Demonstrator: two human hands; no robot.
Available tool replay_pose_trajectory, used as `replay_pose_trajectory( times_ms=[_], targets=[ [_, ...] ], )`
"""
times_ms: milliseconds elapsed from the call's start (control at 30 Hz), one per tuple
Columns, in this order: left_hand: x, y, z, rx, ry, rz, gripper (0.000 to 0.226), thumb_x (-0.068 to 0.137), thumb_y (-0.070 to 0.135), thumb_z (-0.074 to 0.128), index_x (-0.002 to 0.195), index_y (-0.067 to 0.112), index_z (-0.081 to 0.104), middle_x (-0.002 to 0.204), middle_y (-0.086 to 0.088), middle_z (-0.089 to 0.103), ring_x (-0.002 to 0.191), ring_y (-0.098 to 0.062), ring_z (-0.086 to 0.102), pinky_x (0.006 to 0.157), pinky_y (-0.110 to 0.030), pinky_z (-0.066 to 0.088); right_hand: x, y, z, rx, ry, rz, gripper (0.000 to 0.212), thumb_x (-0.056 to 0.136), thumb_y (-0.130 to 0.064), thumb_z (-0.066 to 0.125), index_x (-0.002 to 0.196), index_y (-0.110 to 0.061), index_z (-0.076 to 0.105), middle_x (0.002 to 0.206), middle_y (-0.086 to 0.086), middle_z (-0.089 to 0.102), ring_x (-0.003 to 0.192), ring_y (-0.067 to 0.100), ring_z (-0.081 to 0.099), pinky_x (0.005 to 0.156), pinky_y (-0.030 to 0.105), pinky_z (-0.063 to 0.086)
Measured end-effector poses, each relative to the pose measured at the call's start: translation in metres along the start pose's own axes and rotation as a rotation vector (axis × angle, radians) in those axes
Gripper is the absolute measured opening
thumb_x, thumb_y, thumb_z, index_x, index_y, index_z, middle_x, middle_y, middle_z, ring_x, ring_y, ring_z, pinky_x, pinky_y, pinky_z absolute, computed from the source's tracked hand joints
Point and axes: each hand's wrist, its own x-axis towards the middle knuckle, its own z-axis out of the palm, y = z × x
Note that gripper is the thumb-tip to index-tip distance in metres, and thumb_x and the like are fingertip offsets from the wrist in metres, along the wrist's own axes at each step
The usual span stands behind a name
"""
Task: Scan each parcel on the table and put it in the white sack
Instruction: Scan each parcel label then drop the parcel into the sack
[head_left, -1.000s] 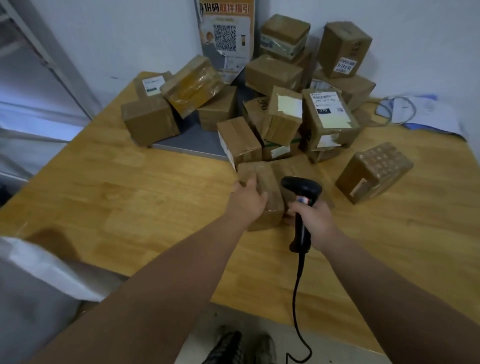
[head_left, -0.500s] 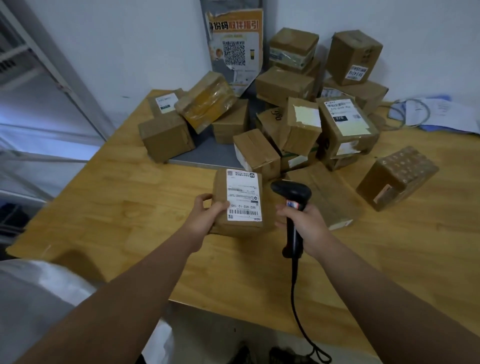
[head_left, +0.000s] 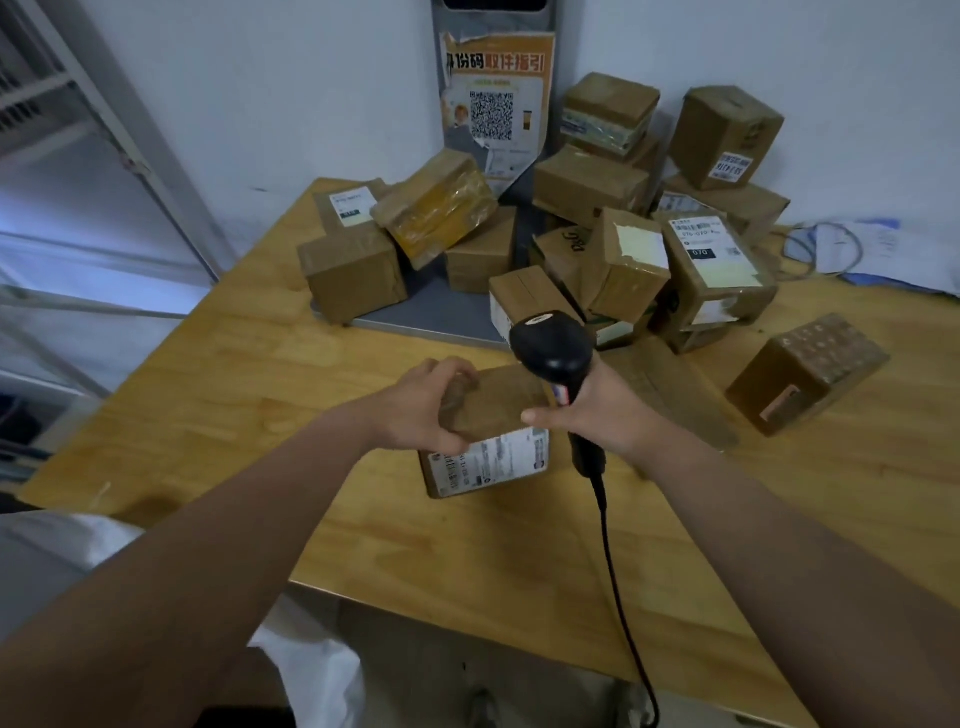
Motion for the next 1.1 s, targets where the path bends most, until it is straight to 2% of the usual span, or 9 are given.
replay_pose_trajectory(
  times_ms=[267, 433, 533, 667, 767, 833, 933, 1000, 1100],
  targets=[
    [0.002, 0.024, -0.014, -0.062, -0.058, 0.155, 0.072, 0.065, 0.020, 0.085, 0.115, 0.029, 0.034, 0.113, 0.002, 0.051, 0.104, -0.016, 0.055, 0.081, -0.035, 0.054, -0.001, 0.008, 0.002, -0.119, -0.242, 0.017, 0.108, 0.066, -0.017, 0.089, 0.151, -0.018, 0.021, 0.139, -0.006, 0.044, 0.131, 0.011, 0.040, 0.110, 0.030, 0.035],
    [0.004, 0.037, -0.011, -0.007, -0.101, 0.182, 0.068, 0.068, 0.018, 0.083, 0.114, 0.025, 0.034, 0.112, 0.004, 0.046, 0.103, -0.016, 0.050, 0.079, -0.030, 0.049, -0.002, 0.013, -0.005, -0.004, -0.258, 0.089, 0.101, 0.066, -0.009, 0.087, 0.147, -0.020, 0.028, 0.136, -0.006, 0.048, 0.125, 0.010, 0.044, 0.096, 0.022, 0.037],
    [0.007, 0.034, -0.006, 0.007, -0.065, 0.193, 0.078, 0.070, 0.021, 0.082, 0.129, 0.028, 0.032, 0.130, 0.003, 0.040, 0.119, -0.016, 0.042, 0.094, -0.032, 0.045, -0.002, 0.023, -0.004, -0.004, -0.206, 0.081, 0.099, 0.061, -0.017, 0.091, 0.144, -0.021, 0.035, 0.131, -0.006, 0.055, 0.124, 0.012, 0.049, 0.100, 0.028, 0.041],
    [0.014, 0.029, 0.010, -0.339, 0.368, 0.076, 0.105, 0.074, 0.032, 0.082, 0.152, 0.027, 0.012, 0.156, 0.001, 0.016, 0.141, -0.018, 0.024, 0.109, -0.031, 0.031, -0.005, 0.041, 0.001, 0.353, 0.006, 0.177, 0.097, 0.052, -0.034, 0.094, 0.136, -0.023, 0.046, 0.121, 0.002, 0.066, 0.112, 0.022, 0.063, 0.092, 0.046, 0.054],
    [0.014, 0.027, 0.027, -0.674, 0.493, -0.170, 0.117, 0.071, 0.049, 0.079, 0.154, 0.027, -0.001, 0.160, 0.001, 0.010, 0.145, -0.022, 0.020, 0.115, -0.046, 0.027, -0.012, 0.045, 0.004, 0.592, 0.091, 0.212, 0.062, 0.076, -0.018, 0.079, 0.131, -0.014, 0.051, 0.107, 0.009, 0.073, 0.094, 0.023, 0.072, 0.070, 0.039, 0.061],
    [0.010, 0.020, 0.036, -0.873, 0.354, -0.292, 0.115, 0.073, 0.054, 0.076, 0.155, 0.026, 0.000, 0.159, -0.001, 0.020, 0.144, -0.025, 0.025, 0.114, -0.046, 0.028, -0.017, 0.044, 0.003, 0.722, 0.096, 0.231, 0.043, 0.087, -0.011, 0.068, 0.128, -0.010, 0.055, 0.105, 0.009, 0.074, 0.094, 0.023, 0.072, 0.071, 0.042, 0.061],
    [0.003, 0.009, 0.045, -1.062, 0.075, -0.256, 0.077, 0.081, 0.047, 0.070, 0.144, 0.018, 0.037, 0.137, -0.003, 0.057, 0.124, -0.023, 0.053, 0.099, -0.040, 0.044, -0.021, 0.045, -0.001, 0.854, 0.062, 0.256, 0.035, 0.089, -0.013, 0.064, 0.123, -0.007, 0.060, 0.114, 0.012, 0.071, 0.104, 0.027, 0.069, 0.084, 0.050, 0.057],
    [0.000, 0.008, 0.047, -1.047, 0.057, -0.216, 0.047, 0.089, 0.034, 0.066, 0.131, 0.019, 0.051, 0.119, 0.000, 0.069, 0.112, -0.020, 0.063, 0.091, -0.038, 0.051, -0.022, 0.043, -0.001, 0.847, 0.061, 0.272, 0.036, 0.087, -0.015, 0.065, 0.122, -0.008, 0.061, 0.115, 0.012, 0.071, 0.107, 0.027, 0.068, 0.084, 0.049, 0.057],
    [-0.002, 0.007, 0.045, -0.975, 0.193, -0.245, 0.053, 0.085, 0.034, 0.070, 0.131, 0.016, 0.050, 0.118, 0.001, 0.068, 0.108, -0.018, 0.064, 0.091, -0.039, 0.054, -0.019, 0.029, 0.005, 0.740, 0.212, 0.300, 0.033, 0.085, -0.019, 0.072, 0.116, -0.013, 0.063, 0.110, 0.008, 0.071, 0.103, 0.025, 0.067, 0.079, 0.045, 0.060]
  ],
)
